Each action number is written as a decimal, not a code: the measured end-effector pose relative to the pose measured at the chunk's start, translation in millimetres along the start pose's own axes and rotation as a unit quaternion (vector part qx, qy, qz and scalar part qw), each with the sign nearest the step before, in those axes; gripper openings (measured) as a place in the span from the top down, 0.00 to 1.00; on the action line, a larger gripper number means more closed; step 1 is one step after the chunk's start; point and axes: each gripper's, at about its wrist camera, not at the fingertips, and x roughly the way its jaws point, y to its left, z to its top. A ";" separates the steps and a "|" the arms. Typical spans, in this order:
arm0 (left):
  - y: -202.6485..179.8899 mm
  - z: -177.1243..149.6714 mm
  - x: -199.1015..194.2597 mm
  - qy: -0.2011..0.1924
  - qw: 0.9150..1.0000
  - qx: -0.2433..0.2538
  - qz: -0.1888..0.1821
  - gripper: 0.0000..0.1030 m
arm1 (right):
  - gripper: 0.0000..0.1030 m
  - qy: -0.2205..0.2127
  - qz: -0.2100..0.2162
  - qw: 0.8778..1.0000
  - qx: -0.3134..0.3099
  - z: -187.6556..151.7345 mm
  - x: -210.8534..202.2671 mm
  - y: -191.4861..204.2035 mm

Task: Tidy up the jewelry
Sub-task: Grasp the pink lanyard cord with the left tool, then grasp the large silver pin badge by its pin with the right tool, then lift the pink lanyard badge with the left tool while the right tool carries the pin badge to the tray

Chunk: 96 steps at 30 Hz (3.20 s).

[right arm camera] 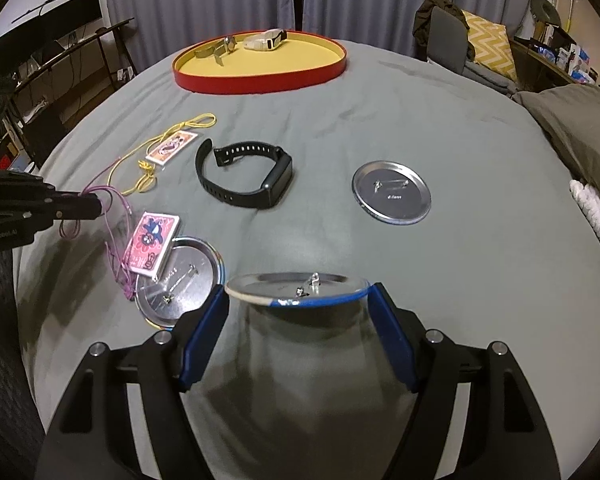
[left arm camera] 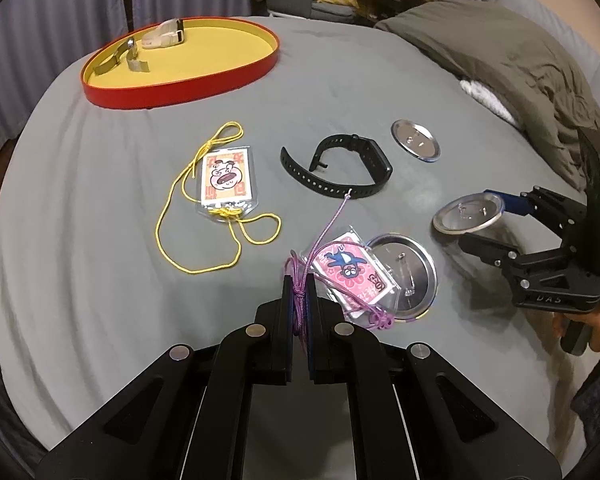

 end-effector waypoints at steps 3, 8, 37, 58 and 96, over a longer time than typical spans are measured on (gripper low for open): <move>0.0 0.0 -1.1 -0.002 1.000 -0.002 0.001 0.95 | 0.69 -0.003 0.000 1.000 0.000 2.0 -1.7 0.2; 0.0 0.1 -1.8 -0.003 1.000 -0.003 0.000 0.95 | 0.82 0.006 0.000 1.000 0.011 4.7 0.8 -5.0; 3.3 0.2 1.6 0.003 1.000 -0.009 -0.001 0.95 | 0.71 0.049 0.051 0.997 -0.003 16.9 33.7 22.9; 7.4 -0.8 2.5 0.004 1.000 -0.012 0.001 0.95 | 0.96 0.061 0.020 0.998 0.010 25.5 42.8 14.4; 25.3 52.6 -59.1 -0.064 0.998 -0.028 0.004 0.95 | 0.97 -0.048 0.012 0.999 -0.003 111.3 -18.9 1.6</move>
